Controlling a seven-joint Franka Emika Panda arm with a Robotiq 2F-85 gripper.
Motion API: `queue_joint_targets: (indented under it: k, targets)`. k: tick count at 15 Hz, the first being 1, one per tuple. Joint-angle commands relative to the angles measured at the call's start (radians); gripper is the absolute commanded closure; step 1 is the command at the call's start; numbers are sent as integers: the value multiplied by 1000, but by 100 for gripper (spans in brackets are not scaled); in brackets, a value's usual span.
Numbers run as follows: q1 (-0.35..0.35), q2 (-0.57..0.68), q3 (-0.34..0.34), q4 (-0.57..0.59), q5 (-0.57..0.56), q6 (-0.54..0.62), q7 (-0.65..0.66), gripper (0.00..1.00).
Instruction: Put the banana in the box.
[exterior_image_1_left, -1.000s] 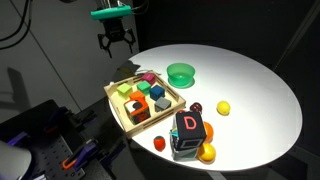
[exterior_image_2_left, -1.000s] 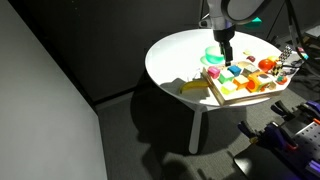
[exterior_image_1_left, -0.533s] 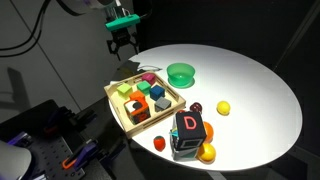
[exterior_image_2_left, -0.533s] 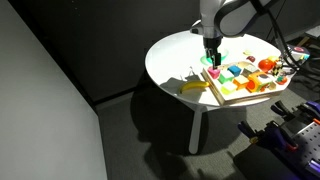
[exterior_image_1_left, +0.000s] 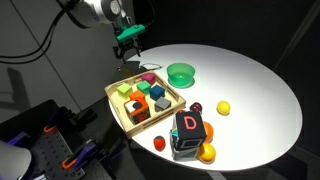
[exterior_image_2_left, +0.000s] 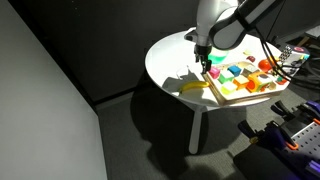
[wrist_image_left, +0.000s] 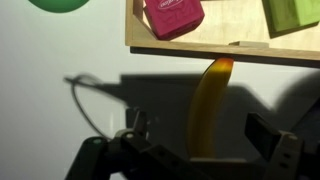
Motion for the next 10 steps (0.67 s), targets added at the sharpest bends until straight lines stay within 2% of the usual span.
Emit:
queue_joint_targets:
  k: [1, 6, 10]
  targets:
    - [-35, 56, 30, 35, 24, 47, -67, 0]
    - [-51, 122, 56, 70, 39, 55, -122, 0]
    - [-40, 163, 51, 108, 39, 39, -117, 0]
